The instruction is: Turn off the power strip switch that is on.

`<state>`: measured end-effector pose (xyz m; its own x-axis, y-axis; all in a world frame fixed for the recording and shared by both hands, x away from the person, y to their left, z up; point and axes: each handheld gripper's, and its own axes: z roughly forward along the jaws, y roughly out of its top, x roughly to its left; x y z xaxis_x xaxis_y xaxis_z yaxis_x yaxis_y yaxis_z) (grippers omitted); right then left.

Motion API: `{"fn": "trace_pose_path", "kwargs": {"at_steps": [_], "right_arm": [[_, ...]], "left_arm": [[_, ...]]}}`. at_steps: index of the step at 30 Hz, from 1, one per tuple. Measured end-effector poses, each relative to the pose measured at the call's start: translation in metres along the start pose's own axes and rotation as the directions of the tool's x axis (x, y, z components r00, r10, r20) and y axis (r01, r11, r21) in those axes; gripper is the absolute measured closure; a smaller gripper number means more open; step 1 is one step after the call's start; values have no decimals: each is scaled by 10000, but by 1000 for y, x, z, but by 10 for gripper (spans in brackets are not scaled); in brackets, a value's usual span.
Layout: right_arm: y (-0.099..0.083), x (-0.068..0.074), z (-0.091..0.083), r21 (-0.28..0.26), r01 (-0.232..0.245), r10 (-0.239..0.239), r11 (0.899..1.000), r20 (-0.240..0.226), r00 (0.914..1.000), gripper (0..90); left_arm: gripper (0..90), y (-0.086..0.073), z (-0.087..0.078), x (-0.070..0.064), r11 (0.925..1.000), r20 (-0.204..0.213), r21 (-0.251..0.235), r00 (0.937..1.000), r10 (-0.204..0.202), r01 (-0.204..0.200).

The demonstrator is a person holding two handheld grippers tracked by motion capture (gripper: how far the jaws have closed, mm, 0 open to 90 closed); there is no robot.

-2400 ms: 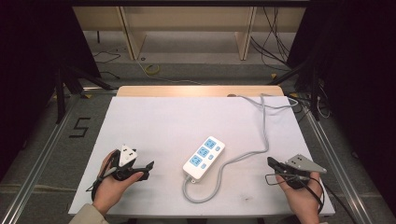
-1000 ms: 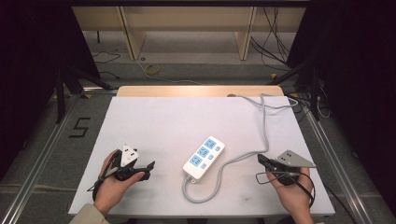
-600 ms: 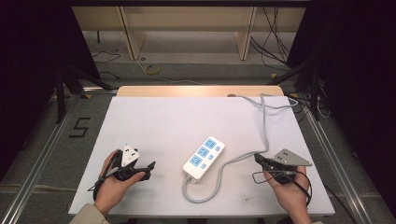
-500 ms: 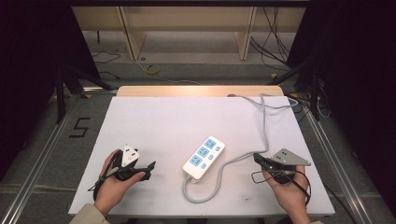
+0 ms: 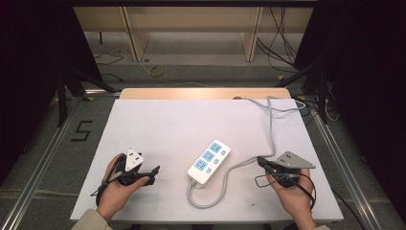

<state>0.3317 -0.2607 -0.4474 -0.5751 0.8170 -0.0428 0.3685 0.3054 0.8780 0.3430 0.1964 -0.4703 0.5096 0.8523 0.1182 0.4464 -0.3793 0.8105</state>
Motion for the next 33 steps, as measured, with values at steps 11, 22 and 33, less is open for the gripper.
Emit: {"fn": "trace_pose_path", "kwargs": {"at_steps": [11, 22, 33], "right_arm": [[3, 4, 3, 28, 37, -36, 10000, -134, 9999, 900], [6, 6, 7, 30, 108, -107, 9999, -273, 9996, 900], [9, 10, 11, 81, 196, -193, 9998, -403, 9990, 900]], "left_arm": [[197, 0, 0, 0, 10000, 14, 3, 10000, 34, -34], [197, 0, 0, -1, 10000, 20, 8, 10000, 42, -42], [197, 0, 1, -1, 10000, -7, 10, 10000, 54, -54]]}}
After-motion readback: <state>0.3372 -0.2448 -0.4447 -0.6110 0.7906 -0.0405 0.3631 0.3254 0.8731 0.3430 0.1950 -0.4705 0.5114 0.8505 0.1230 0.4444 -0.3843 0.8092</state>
